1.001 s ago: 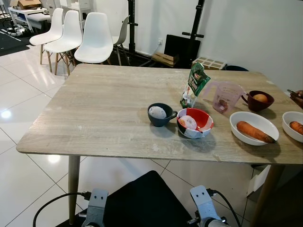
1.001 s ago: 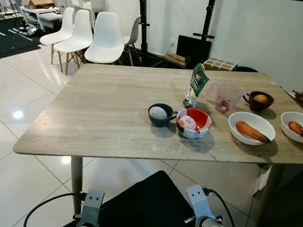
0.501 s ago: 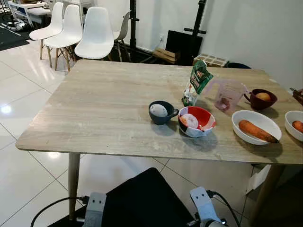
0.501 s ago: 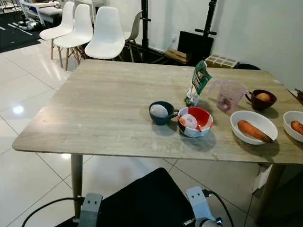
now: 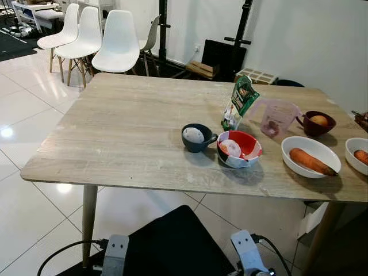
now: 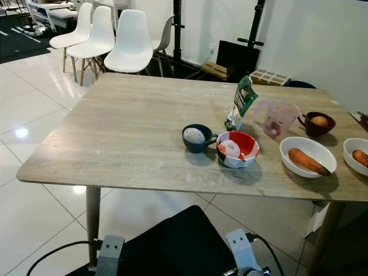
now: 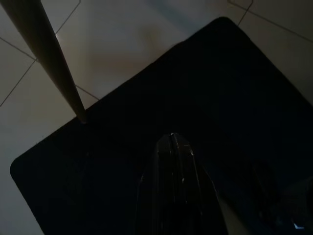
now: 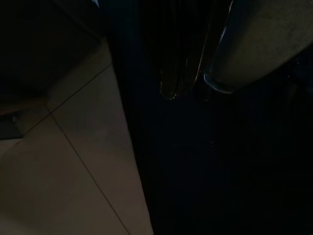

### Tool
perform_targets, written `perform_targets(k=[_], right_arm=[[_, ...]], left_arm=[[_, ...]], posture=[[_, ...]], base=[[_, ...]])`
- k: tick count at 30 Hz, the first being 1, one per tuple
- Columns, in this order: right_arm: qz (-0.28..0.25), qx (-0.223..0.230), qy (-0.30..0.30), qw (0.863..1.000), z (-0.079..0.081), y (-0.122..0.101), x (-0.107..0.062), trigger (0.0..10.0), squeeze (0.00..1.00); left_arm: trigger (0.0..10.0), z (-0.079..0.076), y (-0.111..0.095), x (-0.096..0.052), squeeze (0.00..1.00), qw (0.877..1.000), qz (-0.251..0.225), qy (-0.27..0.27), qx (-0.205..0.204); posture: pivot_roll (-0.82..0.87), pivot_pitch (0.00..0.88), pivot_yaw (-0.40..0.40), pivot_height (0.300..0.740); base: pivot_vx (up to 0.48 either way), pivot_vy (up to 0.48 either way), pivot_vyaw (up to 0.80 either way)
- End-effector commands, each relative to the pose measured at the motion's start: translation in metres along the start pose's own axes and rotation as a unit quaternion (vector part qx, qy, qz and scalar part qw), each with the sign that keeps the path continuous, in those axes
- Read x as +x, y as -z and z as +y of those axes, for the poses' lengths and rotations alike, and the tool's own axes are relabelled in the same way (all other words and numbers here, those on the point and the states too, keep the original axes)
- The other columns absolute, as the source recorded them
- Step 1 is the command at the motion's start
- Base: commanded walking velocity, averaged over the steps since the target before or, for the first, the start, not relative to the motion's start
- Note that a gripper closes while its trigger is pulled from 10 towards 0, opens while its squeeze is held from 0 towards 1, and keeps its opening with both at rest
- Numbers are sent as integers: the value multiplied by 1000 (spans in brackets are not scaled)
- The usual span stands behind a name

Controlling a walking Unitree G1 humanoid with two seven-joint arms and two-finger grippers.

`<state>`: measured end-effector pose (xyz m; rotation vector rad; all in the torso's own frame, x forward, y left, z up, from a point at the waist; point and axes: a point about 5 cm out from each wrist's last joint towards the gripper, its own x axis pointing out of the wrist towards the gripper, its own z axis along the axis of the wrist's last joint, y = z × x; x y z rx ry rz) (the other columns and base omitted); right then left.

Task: Restocking fridge

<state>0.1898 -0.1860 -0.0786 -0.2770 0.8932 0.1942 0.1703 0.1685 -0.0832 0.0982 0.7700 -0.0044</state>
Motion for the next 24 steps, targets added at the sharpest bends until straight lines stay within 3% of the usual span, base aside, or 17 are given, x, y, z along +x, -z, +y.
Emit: perform_targets(k=[1, 24], right_arm=[[7, -6, -4, 1000, 1, 7, -2, 10000, 0], [21, -17, -8, 1000, 4, 16, -4, 10000, 0]], left_arm=[[10000, -5, 9, -3, 0, 1000, 14, 0, -6], [10000, -7, 19, -7, 0, 1000, 29, -1, -2]], posture=[[-59, 0, -74, 700], [-50, 0, -68, 700]], base=[[0, 0, 0], [0, 0, 0]])
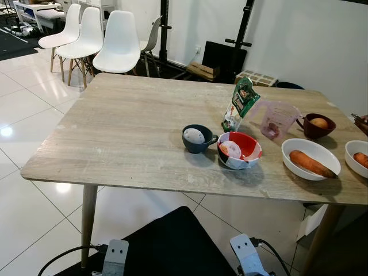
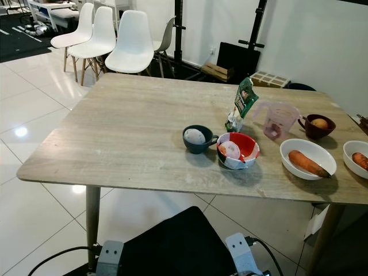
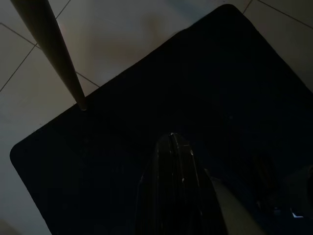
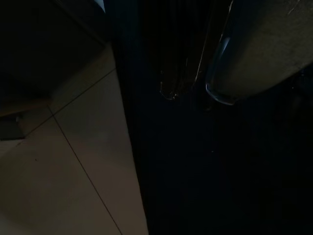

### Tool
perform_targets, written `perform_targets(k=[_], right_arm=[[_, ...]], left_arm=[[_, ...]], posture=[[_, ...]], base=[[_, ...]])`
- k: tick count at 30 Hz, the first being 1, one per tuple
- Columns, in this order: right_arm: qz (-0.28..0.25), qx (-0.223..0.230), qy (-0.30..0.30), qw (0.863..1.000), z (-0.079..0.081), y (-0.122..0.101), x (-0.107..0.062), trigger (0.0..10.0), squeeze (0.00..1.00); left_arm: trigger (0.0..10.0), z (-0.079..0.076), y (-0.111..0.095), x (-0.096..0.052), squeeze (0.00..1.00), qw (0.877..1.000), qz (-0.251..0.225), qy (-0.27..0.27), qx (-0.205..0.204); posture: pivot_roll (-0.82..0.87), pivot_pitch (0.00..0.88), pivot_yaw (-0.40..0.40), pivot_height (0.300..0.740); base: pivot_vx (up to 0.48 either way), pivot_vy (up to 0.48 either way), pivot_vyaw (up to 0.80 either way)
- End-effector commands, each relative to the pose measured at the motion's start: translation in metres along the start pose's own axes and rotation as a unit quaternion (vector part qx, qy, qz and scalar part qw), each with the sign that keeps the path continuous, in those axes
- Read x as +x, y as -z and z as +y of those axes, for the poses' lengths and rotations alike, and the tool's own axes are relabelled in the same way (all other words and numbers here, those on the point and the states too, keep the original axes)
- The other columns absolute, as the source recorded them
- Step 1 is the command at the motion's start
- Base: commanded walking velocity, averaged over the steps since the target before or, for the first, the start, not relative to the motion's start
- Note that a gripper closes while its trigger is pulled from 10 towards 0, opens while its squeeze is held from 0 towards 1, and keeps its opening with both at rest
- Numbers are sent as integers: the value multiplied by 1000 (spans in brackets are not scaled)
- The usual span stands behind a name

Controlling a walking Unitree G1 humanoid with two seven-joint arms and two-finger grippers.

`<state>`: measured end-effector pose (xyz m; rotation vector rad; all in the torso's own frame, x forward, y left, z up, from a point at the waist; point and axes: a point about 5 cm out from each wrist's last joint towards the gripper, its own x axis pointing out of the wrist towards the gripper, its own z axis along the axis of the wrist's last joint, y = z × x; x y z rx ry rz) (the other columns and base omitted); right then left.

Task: Restocking fridge

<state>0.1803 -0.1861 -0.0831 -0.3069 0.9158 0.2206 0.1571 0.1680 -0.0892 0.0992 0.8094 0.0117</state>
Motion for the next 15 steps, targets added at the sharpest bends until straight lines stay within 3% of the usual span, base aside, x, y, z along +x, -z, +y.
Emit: perform_targets(k=[1, 15], right_arm=[[9, 1, -1, 1000, 1, 6, -1, 10000, 0], [12, 5, 1, 1000, 3, 11, -3, 10000, 0]], left_arm=[[10000, -5, 5, -2, 0, 1000, 9, 5, 0], [10000, -7, 9, -4, 0, 1000, 12, 12, 7]], posture=[[-50, 0, -68, 700], [-75, 0, -47, 700]], base=[[0, 0, 0], [0, 0, 0]])
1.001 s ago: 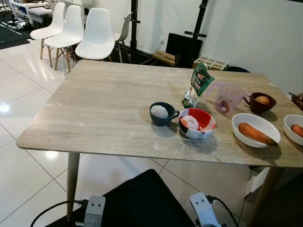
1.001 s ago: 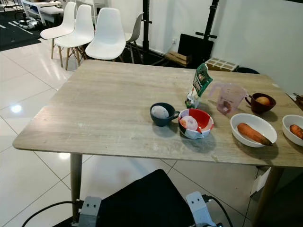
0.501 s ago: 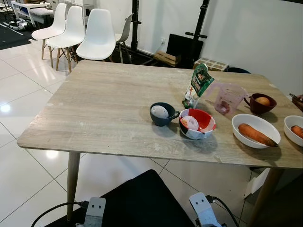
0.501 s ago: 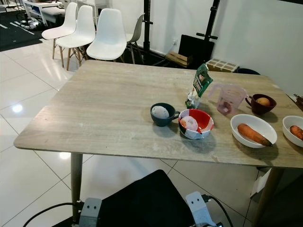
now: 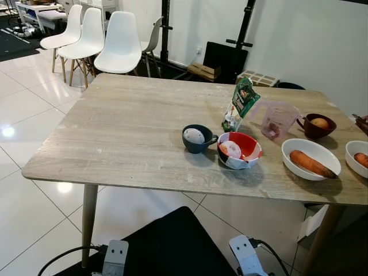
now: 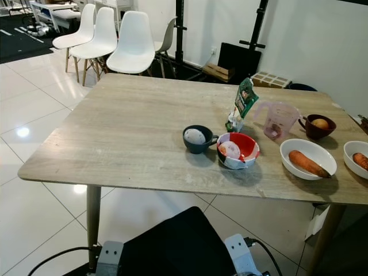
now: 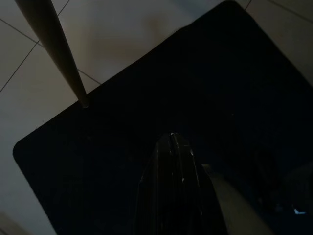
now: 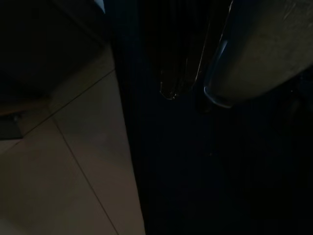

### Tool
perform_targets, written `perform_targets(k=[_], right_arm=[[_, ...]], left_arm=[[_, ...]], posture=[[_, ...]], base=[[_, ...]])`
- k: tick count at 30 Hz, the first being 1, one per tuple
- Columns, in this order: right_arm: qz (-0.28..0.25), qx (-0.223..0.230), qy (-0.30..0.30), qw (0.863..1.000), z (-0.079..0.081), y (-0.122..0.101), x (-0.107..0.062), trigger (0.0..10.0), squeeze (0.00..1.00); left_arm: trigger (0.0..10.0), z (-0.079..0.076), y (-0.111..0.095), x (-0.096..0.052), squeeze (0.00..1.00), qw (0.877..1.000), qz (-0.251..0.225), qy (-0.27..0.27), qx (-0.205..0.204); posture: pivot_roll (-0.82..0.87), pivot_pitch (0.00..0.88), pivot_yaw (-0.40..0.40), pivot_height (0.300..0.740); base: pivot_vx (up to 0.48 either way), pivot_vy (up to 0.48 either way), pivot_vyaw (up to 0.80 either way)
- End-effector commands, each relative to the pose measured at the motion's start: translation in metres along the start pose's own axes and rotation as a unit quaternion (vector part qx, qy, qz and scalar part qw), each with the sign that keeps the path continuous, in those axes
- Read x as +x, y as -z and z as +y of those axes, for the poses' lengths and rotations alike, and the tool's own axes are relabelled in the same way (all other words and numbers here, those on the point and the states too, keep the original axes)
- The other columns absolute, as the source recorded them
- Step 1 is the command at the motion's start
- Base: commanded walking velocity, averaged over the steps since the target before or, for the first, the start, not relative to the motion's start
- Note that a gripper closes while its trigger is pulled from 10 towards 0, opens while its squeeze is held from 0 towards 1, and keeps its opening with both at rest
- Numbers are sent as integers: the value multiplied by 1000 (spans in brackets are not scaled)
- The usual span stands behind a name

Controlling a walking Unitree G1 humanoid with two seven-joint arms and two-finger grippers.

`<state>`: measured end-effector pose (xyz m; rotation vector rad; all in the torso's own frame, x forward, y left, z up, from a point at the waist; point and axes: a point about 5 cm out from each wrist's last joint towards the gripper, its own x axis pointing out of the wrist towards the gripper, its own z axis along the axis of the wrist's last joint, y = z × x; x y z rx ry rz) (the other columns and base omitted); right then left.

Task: Restocking fridge

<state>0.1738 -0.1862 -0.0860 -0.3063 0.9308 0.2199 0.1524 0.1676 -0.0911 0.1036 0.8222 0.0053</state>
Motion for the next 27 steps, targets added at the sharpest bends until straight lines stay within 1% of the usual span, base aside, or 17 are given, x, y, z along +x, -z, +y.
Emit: perform_targets(k=[1, 4, 7, 13, 16, 18, 21, 27], right_arm=[[5, 4, 2, 1000, 0, 4, -1, 10000, 0], [4, 9, 6, 1000, -3, 4, -1, 10000, 0], [14, 0, 2, 1000, -1, 10, -2, 10000, 0], [5, 4, 3, 1000, -2, 4, -1, 10000, 0], [2, 0, 1, 1000, -2, 0, 0, 10000, 0], [4, -8, -4, 1000, 1, 2, 0, 10000, 0], [3, -4, -3, 1000, 0, 1, 0, 10000, 0], [6, -8, -4, 1000, 0, 4, -1, 10000, 0]], left_arm=[[10000, -6, 4, -2, 0, 1000, 6, 9, 4], [10000, -6, 4, -2, 0, 1000, 3, 10, 4], [10000, -4, 5, -2, 0, 1000, 5, 0, -4], [10000, -4, 3, -2, 0, 1000, 1, 4, 0], [10000, -4, 2, -1, 0, 1000, -2, -1, -5], [10000, -3, 7, -3, 0, 1000, 7, -9, -15], [10000, -4, 11, -5, 0, 1000, 9, -7, -6], [10000, -2, 13, -7, 0, 1000, 8, -10, -4]], posture=[[-75, 0, -47, 700], [-62, 0, -65, 700], [-53, 0, -63, 700], [-49, 0, -67, 700], [-39, 0, -79, 700], [-46, 0, -71, 700], [-48, 0, -71, 700], [-57, 0, -67, 700]], base=[[0, 0, 0], [0, 0, 0], [0, 0, 0], [0, 0, 0], [0, 0, 0], [0, 0, 0], [0, 0, 0], [0, 0, 0]])
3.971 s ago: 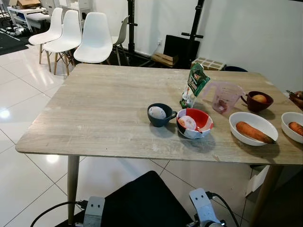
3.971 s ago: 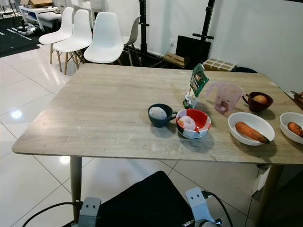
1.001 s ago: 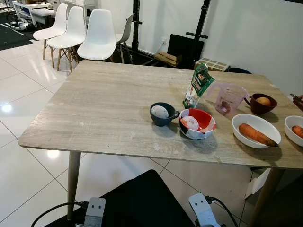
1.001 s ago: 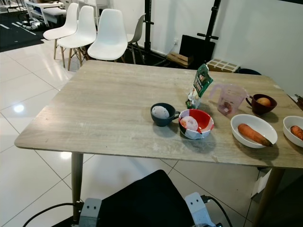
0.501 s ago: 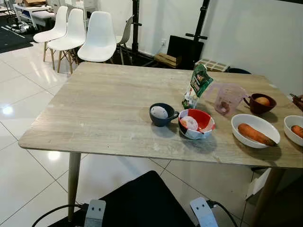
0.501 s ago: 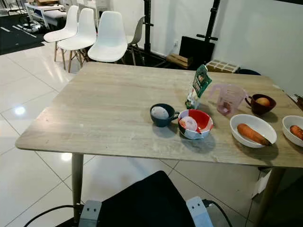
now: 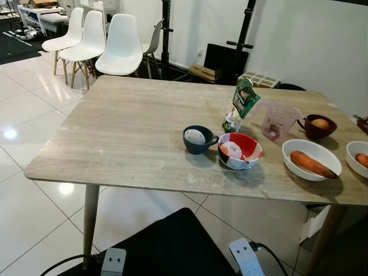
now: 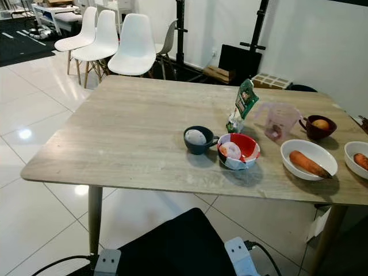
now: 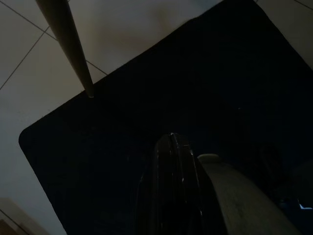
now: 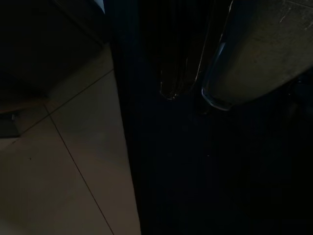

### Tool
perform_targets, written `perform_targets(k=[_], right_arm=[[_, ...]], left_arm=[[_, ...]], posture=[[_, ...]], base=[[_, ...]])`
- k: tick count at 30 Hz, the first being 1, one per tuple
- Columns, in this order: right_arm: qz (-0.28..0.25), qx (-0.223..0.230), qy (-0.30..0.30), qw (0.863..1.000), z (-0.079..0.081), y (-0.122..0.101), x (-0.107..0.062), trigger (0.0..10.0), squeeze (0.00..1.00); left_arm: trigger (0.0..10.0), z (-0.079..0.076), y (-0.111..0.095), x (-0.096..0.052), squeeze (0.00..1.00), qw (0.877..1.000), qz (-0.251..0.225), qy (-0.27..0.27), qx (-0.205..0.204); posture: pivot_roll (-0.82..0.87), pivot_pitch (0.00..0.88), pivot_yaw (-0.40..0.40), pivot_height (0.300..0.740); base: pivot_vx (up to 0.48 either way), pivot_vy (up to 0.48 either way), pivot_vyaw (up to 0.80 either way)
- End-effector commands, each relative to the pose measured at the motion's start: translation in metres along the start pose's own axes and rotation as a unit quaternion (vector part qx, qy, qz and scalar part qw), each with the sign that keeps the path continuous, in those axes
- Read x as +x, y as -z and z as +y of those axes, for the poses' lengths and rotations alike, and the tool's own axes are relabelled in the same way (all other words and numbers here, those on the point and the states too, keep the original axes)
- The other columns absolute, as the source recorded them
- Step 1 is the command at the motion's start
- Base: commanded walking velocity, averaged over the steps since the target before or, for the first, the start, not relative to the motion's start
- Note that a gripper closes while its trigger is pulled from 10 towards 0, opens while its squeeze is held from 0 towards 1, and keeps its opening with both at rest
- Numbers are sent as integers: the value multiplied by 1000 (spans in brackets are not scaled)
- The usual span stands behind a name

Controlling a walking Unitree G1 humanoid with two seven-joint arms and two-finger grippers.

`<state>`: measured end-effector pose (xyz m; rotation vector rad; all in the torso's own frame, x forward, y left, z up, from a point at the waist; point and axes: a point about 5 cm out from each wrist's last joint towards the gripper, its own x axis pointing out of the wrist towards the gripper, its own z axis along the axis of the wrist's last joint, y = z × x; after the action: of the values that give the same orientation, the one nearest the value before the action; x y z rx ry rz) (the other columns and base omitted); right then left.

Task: Restocking fridge

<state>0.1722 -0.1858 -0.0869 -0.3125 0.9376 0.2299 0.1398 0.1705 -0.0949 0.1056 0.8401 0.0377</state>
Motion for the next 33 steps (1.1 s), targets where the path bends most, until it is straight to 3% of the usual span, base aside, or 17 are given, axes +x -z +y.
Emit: perform_targets(k=[1, 12, 21, 25, 29, 30, 33], right_arm=[[4, -3, -1, 1000, -1, 4, -1, 10000, 0], [22, -8, -5, 1000, 2, 20, -5, 10000, 0], [3, -9, -6, 1000, 1, 3, -1, 10000, 0], [-8, -2, -6, 1000, -4, -8, 1, 10000, 0], [-16, -6, -13, 1000, -5, -16, 3, 10000, 0], [-27, 6, -7, 1000, -8, -21, 4, 10000, 0], [-39, 16, -1, 999, -12, -27, 4, 10000, 0]], left_arm=[[10000, -4, 3, -2, 0, 1000, 0, 4, 3], [10000, -3, 7, -4, 0, 1000, 7, 5, 12], [10000, 4, -3, 0, 0, 1000, -17, -6, 4], [10000, 4, -11, 3, 0, 999, -27, 3, 20], [10000, 8, -19, 5, 0, 999, -41, 2, 10], [10000, 10, -24, 6, 0, 999, -51, 2, 5], [10000, 12, -29, 7, 0, 998, -65, 2, 3]], posture=[[-62, 0, -61, 700], [-60, 0, -52, 700], [-58, 0, -61, 700], [-51, 0, -66, 700], [-54, 36, -66, 700], [-52, 0, -63, 700], [-58, 0, -67, 700]], base=[[0, 0, 0], [0, 0, 0], [0, 0, 0], [0, 0, 0], [0, 0, 0], [0, 0, 0], [0, 0, 0]])
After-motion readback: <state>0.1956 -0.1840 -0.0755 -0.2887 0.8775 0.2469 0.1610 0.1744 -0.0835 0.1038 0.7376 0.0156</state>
